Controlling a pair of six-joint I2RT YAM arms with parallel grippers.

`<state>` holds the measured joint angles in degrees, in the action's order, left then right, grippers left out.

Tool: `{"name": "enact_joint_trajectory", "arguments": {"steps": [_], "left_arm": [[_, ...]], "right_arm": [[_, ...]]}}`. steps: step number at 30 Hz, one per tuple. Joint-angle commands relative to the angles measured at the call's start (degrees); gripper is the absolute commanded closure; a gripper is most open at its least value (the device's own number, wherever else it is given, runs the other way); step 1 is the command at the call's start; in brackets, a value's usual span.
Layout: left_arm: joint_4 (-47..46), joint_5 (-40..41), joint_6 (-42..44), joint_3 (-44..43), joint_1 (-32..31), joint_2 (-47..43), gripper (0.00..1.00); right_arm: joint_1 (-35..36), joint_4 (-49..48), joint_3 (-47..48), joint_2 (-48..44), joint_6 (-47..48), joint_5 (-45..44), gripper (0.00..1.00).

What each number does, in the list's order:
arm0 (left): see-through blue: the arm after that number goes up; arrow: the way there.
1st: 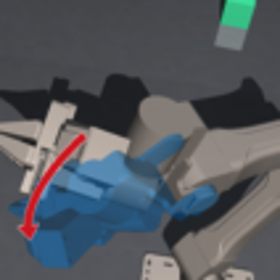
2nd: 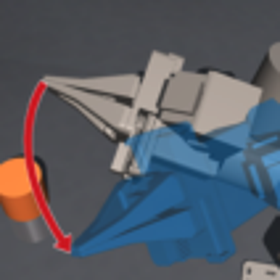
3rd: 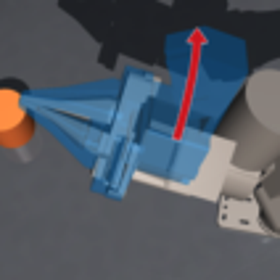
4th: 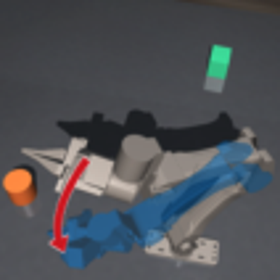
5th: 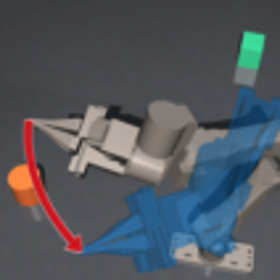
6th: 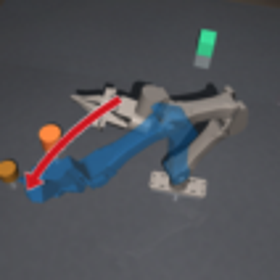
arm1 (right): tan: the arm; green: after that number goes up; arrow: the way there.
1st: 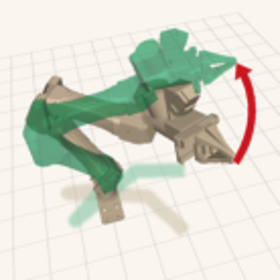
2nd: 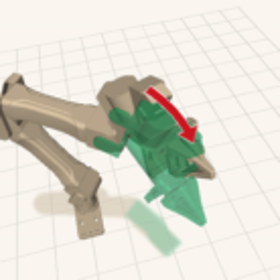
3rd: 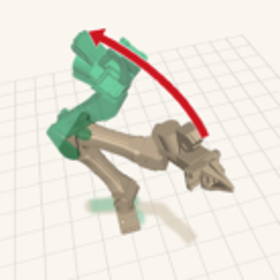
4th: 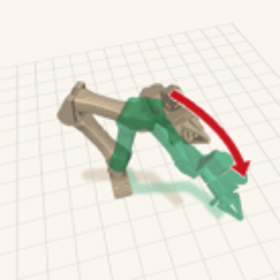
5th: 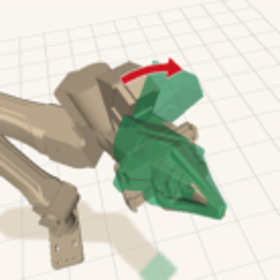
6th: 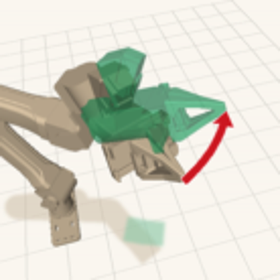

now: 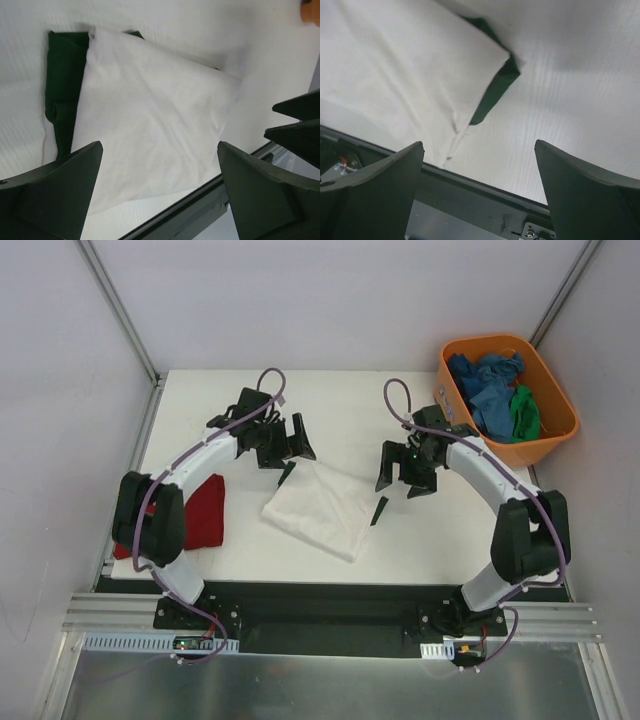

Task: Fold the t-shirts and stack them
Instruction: Fold the tshirt

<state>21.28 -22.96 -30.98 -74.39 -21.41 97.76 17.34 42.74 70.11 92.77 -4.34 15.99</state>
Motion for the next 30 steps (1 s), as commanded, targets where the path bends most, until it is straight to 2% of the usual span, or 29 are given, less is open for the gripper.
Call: {"name": "enact_joint_trajectory", "arguments": {"steps": [1,5,9,18,26,30], "left_arm": [[-1.7,-4.9,-1.6,6.6,-1.8,-11.7,0.01],[-10.5,-9.1,-3.2,18.2,-5.1,-18.8,0.01],[-13.1,-8.5,-5.7,27.6,-6.0,-22.1,0.01],[-16.6,4.5,-8.0,35.6,-8.2,-20.6,0.01],[-17.1,7.0,-10.2,39.8,-11.1,-19.7,0.01],[-18.2,8.2,-12.8,41.3,-13.6,-19.1,0.01]], "right_arm": [[4.7,-3.0,-3.3,-8.6,-2.1,4.5,0.03],[10.6,-13.8,-7.1,-11.1,-7.7,14.9,0.03],[14.9,-18.7,-8.5,-8.7,-12.5,13.1,0.03],[17.2,-16.4,-8.3,1.7,-12.4,3.4,0.03],[17.3,-13.4,-6.8,7.0,-9.7,-2.4,0.03],[18.0,-9.6,-3.1,9.6,-5.2,-5.5,0.03]]}}
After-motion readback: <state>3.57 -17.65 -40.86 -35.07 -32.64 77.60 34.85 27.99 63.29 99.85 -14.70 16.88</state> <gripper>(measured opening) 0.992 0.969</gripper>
